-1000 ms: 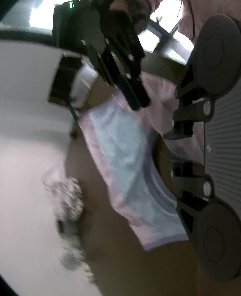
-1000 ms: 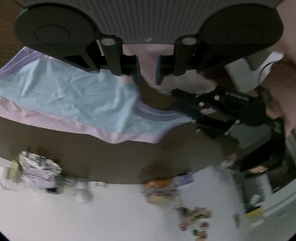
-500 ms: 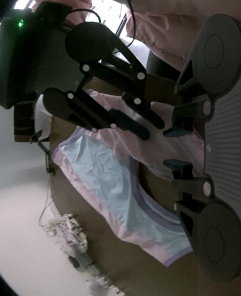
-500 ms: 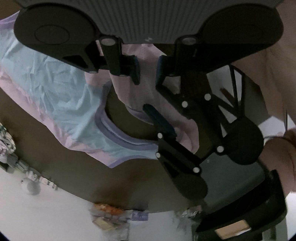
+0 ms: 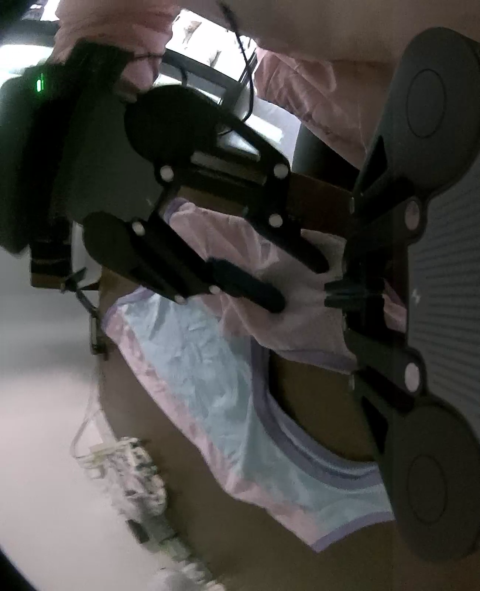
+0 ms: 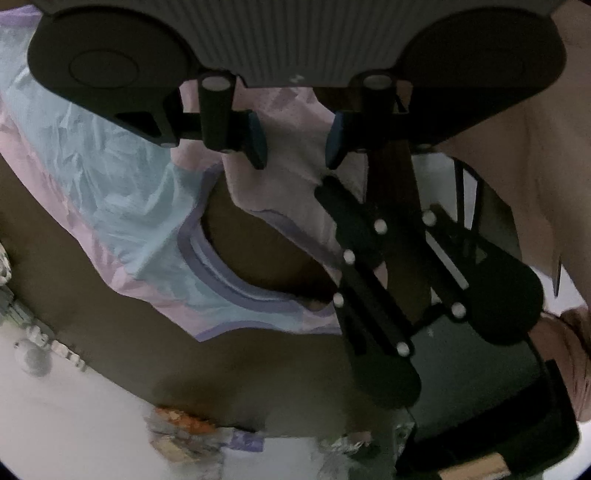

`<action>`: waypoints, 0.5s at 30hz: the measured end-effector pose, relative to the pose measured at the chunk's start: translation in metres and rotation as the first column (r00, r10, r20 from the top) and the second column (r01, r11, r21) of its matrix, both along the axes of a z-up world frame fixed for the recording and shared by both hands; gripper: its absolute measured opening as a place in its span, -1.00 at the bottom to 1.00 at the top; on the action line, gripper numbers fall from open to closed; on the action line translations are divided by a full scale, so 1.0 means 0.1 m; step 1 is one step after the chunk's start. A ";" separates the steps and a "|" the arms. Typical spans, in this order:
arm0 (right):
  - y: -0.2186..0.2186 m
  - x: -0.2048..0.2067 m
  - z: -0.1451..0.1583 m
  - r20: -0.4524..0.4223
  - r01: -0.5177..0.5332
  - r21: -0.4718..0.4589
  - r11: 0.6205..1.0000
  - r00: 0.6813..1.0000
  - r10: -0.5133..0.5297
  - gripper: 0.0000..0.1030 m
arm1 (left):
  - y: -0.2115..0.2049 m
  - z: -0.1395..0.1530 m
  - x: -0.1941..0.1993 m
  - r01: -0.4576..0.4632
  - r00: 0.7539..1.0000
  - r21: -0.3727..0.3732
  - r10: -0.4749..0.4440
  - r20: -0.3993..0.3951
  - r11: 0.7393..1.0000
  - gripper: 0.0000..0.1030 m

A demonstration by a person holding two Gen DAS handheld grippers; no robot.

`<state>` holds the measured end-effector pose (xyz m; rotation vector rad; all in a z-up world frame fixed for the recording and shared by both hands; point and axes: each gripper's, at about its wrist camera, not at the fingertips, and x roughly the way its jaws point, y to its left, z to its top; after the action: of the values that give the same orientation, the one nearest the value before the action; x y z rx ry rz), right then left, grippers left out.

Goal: Fold clothes
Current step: 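Bring the left gripper over the right gripper above the garment opening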

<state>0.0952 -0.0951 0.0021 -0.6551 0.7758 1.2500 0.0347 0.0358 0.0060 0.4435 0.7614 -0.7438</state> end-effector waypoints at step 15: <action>0.00 -0.27 0.27 0.067 -0.053 0.013 0.999 0.996 0.052 -0.98 | 0.01 0.17 -0.30 0.009 0.996 -0.011 -0.008 0.093 1.000 -1.00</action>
<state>0.0685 -0.0949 0.0290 -0.7054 0.6981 1.2740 0.0050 0.0371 0.0232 0.4678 0.6682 -0.7300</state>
